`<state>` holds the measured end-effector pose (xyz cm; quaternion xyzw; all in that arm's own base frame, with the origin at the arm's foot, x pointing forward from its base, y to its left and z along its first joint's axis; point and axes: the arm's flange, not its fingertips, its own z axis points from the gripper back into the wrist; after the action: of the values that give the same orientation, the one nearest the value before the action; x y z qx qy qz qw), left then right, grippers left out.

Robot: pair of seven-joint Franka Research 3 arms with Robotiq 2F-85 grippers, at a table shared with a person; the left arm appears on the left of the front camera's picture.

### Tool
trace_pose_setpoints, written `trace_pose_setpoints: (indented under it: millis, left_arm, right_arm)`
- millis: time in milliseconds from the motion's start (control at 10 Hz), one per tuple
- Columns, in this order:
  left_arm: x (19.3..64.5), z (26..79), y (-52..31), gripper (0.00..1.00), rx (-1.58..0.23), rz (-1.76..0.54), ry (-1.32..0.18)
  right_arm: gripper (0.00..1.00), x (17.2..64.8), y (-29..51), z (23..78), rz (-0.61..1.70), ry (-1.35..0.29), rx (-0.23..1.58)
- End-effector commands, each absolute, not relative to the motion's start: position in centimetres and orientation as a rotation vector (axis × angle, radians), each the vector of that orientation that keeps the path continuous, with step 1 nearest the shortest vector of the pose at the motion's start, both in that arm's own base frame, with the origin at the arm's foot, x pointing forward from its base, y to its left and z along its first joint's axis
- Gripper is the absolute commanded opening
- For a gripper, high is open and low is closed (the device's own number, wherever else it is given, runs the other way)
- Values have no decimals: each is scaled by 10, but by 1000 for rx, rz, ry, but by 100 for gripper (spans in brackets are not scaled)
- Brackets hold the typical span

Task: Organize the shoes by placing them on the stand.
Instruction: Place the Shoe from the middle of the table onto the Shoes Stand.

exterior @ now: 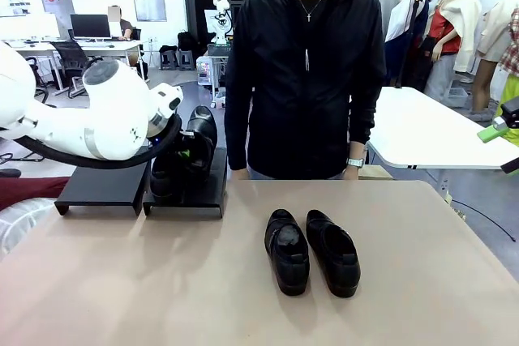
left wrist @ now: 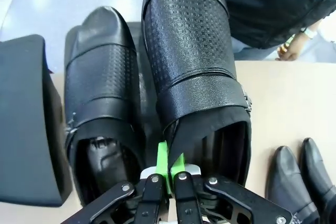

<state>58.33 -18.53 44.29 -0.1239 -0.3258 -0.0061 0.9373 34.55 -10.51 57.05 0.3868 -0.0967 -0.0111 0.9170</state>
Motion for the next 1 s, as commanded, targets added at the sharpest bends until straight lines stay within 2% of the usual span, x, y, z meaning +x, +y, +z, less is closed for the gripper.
trace_pose_setpoints:
  millis: [0,200,300,400,700,900]
  left_arm:
    - [586,442,-195,0,-246,1,-645]
    - [586,440,-196,0,-245,6,-613]
    - [586,440,-196,53,-245,6,-595]
    - [584,442,-196,100,-241,17,-598]
    - [575,455,-196,100,-256,10,-621]
    - [547,481,-200,100,-285,-37,-628]
  right_arm:
    - [100,345,-107,571,-10,-199,788]
    - [100,345,-107,571,-10,-199,788]
    - [100,345,-107,571,-10,-199,788]
    - [100,345,-107,571,-10,-199,788]
    - [100,345,-107,571,-10,-199,788]
    - [100,345,-107,571,-10,-199,788]
